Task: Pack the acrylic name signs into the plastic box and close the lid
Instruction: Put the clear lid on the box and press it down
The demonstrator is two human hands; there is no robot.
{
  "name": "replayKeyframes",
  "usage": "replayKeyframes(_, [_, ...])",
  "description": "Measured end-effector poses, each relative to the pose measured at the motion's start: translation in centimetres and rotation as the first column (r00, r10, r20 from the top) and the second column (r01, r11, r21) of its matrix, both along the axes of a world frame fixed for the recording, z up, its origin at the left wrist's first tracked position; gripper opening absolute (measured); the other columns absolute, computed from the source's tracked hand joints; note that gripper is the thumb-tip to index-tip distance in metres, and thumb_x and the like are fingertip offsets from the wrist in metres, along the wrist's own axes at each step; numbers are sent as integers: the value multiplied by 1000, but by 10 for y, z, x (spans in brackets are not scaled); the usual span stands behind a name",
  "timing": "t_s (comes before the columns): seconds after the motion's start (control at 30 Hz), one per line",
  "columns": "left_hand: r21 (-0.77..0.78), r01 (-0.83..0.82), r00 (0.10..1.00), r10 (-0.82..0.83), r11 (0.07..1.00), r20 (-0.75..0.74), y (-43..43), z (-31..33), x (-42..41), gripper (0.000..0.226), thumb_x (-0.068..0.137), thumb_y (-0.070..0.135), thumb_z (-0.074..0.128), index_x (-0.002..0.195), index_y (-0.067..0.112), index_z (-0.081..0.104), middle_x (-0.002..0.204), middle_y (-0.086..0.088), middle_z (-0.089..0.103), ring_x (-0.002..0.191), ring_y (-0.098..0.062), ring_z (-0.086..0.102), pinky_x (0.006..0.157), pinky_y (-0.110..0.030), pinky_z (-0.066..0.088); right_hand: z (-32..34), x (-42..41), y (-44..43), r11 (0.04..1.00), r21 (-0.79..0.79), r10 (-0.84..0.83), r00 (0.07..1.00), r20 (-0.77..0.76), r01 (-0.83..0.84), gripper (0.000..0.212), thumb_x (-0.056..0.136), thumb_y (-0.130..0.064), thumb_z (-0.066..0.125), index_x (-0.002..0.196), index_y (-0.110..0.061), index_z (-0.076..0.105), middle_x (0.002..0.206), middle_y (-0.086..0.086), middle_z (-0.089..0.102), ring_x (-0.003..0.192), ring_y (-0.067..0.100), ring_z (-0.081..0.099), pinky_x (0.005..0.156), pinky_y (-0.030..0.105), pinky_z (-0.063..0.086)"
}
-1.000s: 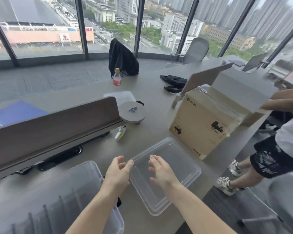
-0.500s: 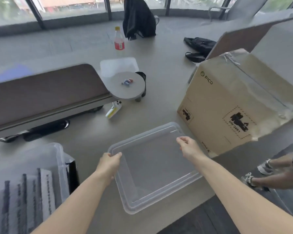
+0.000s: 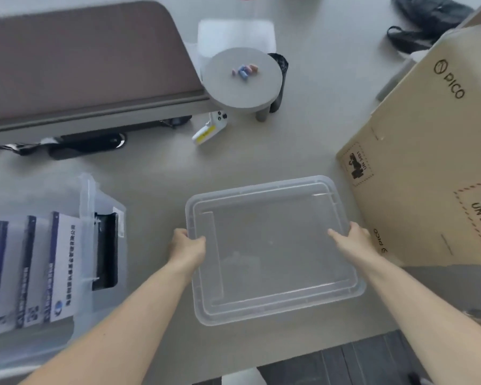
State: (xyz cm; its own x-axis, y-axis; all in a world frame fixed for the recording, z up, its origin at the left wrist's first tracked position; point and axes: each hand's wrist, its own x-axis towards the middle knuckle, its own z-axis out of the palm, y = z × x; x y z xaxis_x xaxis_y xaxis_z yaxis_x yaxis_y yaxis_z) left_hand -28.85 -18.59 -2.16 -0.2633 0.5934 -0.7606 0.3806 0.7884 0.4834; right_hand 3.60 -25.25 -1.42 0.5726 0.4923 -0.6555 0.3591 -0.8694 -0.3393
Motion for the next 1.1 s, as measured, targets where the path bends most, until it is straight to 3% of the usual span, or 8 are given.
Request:
replayKeyframes(0.07, [43, 0, 1000, 0, 999, -4, 2, 3, 1, 14, 89, 19, 62, 97, 25, 52, 104, -10, 68, 96, -33, 70, 89, -53, 60, -5, 1, 0, 1000, 14, -21, 1000, -7, 21, 74, 96, -35, 57, 155, -3, 24, 159, 18, 28, 146, 34, 31, 115, 41, 28])
replayKeyframes(0.2, [115, 56, 998, -51, 992, -46, 15, 19, -6, 39, 91, 14, 61, 129, 23, 56, 115, -6, 67, 100, -33, 69, 90, -47, 59, 5, 1, 2, 995, 82, -56, 998, -25, 58, 66, 97, -30, 56, 153, -6, 29, 158, 15, 33, 143, 33, 36, 113, 41, 31])
replayKeyframes(0.37, [230, 121, 991, -103, 966, -91, 36, 70, -21, 52, 95, 11, 54, 144, 30, 49, 112, -5, 64, 98, -30, 66, 82, -39, 56, 46, -10, 17, 968, 231, -86, 995, -44, 94, 58, 95, -27, 57, 147, -8, 41, 149, 15, 44, 132, 33, 48, 107, 43, 39])
replayKeyframes(0.53, [449, 129, 990, -91, 884, -105, 48, 135, -49, 42, 103, 12, 55, 141, 30, 52, 108, -1, 60, 84, -14, 62, 62, -28, 48, 112, -24, 30, 903, 422, -93, 996, 11, 80, 41, 91, -19, 62, 130, -10, 57, 128, 8, 64, 118, 28, 60, 103, 41, 46])
replayKeyframes(0.63, [594, 131, 990, -78, 794, -114, 59, 182, -69, 30, 103, 14, 56, 131, 24, 61, 104, 1, 70, 97, -26, 70, 75, -37, 57, 156, -35, 38, 836, 544, -104, 994, 23, 74, 29, 88, -16, 65, 117, -14, 68, 109, 3, 72, 102, 24, 67, 89, 32, 50])
replayKeyframes(0.73, [683, 156, 983, -43, 714, -179, 70, 226, -92, 24, 102, 17, 59, 124, 13, 68, 99, 0, 70, 91, -24, 67, 84, -32, 50, 196, -50, 48, 756, 653, -94, 994, 53, 37, 15, 91, -28, 65, 99, -18, 74, 89, 2, 76, 89, 27, 73, 84, 39, 57])
replayKeyframes(0.87, [737, 191, 969, -3, 648, -248, 76, 267, -144, 22, 98, 21, 65, 114, 11, 75, 98, -4, 76, 97, -27, 71, 89, -34, 51, 243, -92, 59, 715, 694, -30, 989, 142, -78, 22, 94, -35, 61, 97, -17, 74, 83, 0, 73, 82, 25, 71, 80, 40, 57])
replayKeyframes(1.1, [771, 173, 947, 112, 613, -302, 68, 298, -282, 18, 98, 19, 63, 106, 12, 78, 100, -10, 80, 92, -29, 71, 79, -32, 46, 292, -223, 73, 671, 711, 50, 970, 238, -209, 17, 95, -30, 60, 84, -21, 70, 70, -7, 64, 67, 17, 60, 63, 26, 42])
